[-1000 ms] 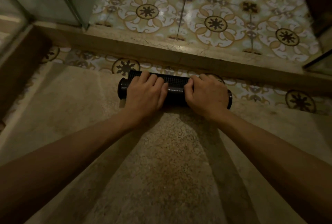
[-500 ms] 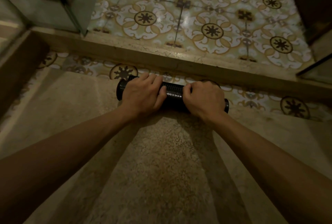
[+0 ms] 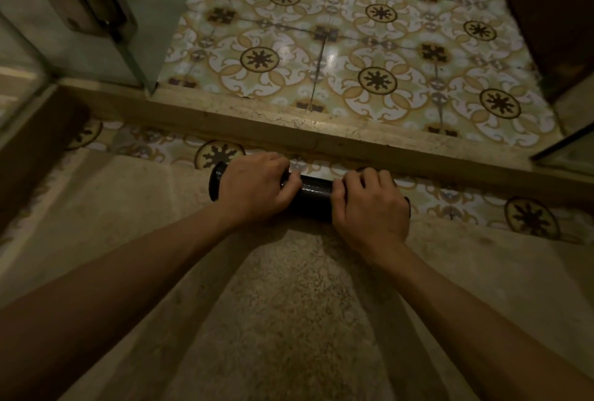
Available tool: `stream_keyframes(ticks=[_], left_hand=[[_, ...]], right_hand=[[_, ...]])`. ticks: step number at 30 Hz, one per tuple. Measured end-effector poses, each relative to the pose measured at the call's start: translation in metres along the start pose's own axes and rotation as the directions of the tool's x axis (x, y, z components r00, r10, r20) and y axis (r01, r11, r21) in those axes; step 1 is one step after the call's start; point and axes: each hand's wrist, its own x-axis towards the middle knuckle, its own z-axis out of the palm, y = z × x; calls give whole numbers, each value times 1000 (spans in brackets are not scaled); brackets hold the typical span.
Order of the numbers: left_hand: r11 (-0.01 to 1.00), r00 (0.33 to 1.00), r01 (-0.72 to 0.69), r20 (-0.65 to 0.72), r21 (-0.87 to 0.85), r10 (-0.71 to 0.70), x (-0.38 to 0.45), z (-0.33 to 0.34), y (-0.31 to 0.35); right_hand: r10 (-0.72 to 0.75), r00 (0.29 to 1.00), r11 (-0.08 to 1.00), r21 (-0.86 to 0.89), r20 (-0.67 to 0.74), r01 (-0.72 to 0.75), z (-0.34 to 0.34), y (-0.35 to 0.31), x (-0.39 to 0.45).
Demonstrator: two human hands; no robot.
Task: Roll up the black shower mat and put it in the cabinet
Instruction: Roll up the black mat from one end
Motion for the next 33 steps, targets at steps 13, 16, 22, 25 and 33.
stream_keyframes(ticks=[13,16,22,25,33], left_hand=[[981,988,-157,18,110,156,-19,8,-14],[975,981,-186,74,125,178,-10,3,-17],[971,948,-206,272,124,166,13,-7,-19],[980,931,-186,331,74,152,13,-9,-18],[977,925,-185,355,108,136,7,-9,-17]], right_hand=[[-36,996,997,63,-84,41,7,6,11],[-89,995,995,44,-36,90,9,8,10],[-127,983,992,15,129,127,-2,11,29],[-148,972,989,22,181,147,-4,12,33],[-189,942,982,48,277,183,-6,17,28]])
